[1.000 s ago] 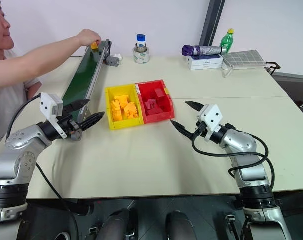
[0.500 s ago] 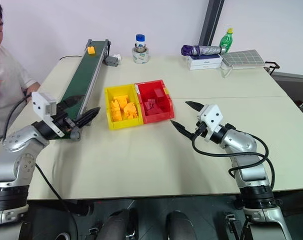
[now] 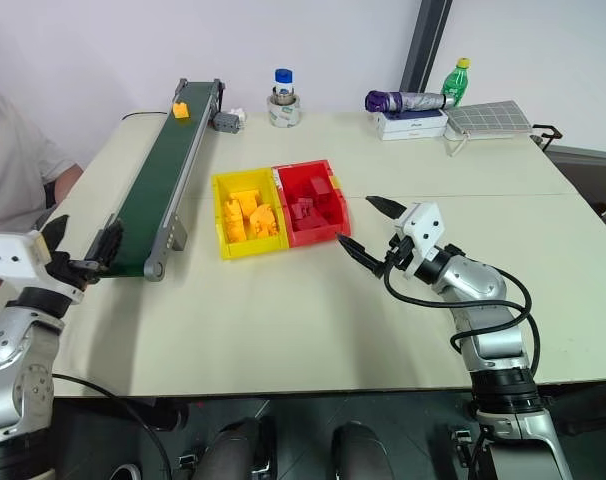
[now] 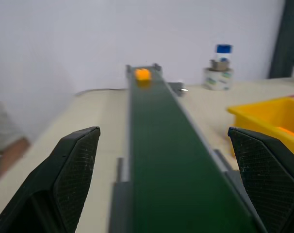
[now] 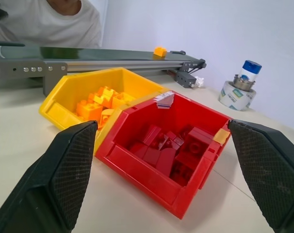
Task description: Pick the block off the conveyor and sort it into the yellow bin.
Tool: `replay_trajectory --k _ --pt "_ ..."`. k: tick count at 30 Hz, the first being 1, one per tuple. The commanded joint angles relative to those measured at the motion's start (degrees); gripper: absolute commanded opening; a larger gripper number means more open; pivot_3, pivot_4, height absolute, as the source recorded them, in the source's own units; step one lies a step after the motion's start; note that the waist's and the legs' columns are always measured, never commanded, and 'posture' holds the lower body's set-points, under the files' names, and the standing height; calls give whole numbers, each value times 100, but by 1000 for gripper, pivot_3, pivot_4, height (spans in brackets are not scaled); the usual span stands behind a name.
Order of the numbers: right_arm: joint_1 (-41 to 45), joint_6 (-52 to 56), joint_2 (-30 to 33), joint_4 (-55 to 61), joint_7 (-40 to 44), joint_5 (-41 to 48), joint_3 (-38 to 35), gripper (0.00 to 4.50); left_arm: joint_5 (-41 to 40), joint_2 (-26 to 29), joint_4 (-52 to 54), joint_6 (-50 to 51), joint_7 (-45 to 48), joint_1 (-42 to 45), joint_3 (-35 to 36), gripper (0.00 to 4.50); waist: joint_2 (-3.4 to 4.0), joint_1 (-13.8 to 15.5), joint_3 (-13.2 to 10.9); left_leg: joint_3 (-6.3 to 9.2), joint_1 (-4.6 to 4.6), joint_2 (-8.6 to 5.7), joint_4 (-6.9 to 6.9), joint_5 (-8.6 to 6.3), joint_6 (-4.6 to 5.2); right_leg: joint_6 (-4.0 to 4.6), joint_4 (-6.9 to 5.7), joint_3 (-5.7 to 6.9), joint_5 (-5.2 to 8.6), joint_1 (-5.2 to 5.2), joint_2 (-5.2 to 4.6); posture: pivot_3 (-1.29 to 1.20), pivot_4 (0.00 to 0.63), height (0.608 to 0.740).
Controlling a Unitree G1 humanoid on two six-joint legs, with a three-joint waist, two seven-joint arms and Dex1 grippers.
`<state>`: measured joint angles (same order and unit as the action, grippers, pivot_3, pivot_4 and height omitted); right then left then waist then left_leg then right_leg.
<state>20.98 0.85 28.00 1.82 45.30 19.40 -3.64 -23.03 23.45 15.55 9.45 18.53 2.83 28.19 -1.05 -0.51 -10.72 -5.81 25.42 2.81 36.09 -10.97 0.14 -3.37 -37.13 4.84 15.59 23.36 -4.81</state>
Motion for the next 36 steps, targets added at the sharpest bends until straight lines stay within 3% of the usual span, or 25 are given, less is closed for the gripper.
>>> replay_trajectory --k 1,23,32,36 --pt "97 -102 0 60 31 64 -92 4500 -34 -22 216 -67 -133 -42 89 4453 0 -9 0 -2 0 0 0 0 0 2 2 -1 -1 1 -1 0 150 740" --pt "115 -112 66 58 54 15 -119 4500 105 222 -284 -136 -83 663 -96 4453 0 -11 0 -13 2 4 -4 -1 1 5 5 0 -4 9 0 0 150 740" --pt "166 -109 61 44 90 -46 -78 4500 609 588 -417 493 -655 1397 -368 4453 -2 0 -1 -14 2 4 -4 0 2 3 4 1 -5 8 3 0 150 740" --pt "161 -117 22 53 54 -63 -55 4500 734 1017 -1305 1707 -697 2316 -777 4453 -1 -3 0 -14 2 7 0 0 2 2 1 5 -5 9 10 0 150 740"
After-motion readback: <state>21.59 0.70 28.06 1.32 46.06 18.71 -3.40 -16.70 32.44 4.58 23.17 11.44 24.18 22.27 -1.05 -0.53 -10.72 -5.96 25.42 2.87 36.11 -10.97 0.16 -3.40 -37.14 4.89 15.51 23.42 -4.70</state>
